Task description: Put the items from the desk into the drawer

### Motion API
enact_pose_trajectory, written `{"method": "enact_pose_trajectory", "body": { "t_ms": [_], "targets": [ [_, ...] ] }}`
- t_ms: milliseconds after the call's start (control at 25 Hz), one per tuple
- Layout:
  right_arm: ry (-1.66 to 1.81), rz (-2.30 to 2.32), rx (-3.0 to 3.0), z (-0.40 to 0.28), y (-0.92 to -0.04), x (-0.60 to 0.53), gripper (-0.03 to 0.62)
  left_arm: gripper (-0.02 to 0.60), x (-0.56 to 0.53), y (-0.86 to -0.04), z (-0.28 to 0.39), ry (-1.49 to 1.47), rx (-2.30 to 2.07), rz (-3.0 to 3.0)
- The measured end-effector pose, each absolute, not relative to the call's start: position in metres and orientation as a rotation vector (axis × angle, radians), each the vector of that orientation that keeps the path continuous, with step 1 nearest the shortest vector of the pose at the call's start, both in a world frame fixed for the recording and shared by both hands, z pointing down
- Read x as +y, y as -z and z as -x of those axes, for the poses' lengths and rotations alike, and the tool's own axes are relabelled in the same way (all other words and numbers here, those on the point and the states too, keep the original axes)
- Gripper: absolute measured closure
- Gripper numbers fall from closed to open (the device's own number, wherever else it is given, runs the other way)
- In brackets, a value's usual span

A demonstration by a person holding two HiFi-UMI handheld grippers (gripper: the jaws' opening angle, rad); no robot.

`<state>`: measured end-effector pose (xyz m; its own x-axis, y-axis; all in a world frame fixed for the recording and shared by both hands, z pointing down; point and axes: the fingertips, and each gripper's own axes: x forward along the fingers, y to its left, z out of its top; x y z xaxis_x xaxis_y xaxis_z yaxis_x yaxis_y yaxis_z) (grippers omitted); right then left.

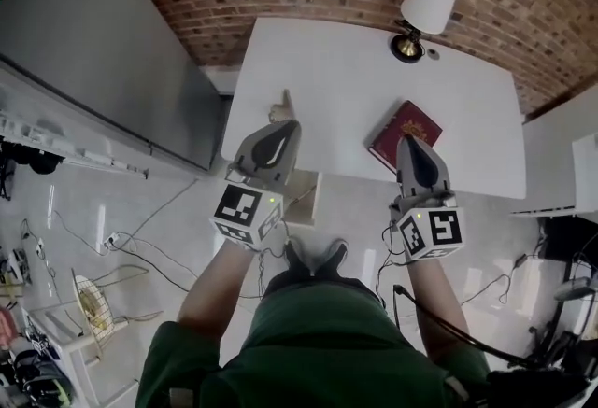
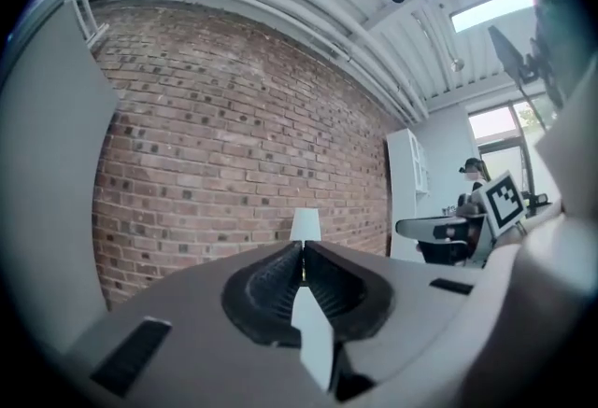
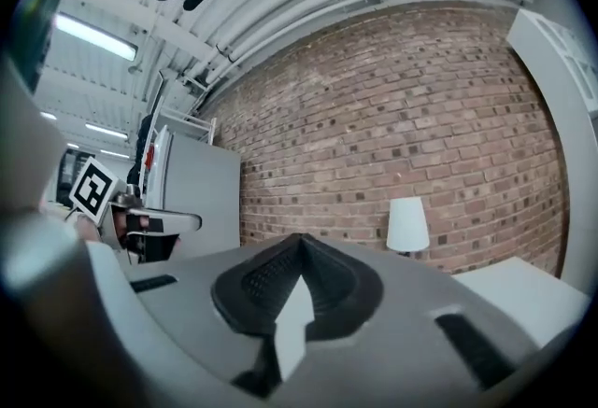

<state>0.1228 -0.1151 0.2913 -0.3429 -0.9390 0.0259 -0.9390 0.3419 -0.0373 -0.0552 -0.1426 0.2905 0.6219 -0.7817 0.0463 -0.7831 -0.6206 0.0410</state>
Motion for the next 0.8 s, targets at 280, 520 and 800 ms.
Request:
{"method": "enact_pose_trajectory", "body": {
  "t_ms": [280,520,800],
  "targets": [
    [-0.036,1.779,2.487,-0.134,-0.224,-0.116,0.591,0.574,-0.137,-0.214,0.057,0.049,-1.459,-2.844],
    [-0.2,1.711,2.463,-0.123,-0.18,-0.119,0.591,0.572,-0.135,-0.168,0.06,0.127,-1.546,-2.912],
    [-0.402,1.684,2.515,-0.098,-0.149,-0.117,0.591,0.572,-0.118,-0.127,0.062,0.111,-1.63,-3.053]
  ]
}}
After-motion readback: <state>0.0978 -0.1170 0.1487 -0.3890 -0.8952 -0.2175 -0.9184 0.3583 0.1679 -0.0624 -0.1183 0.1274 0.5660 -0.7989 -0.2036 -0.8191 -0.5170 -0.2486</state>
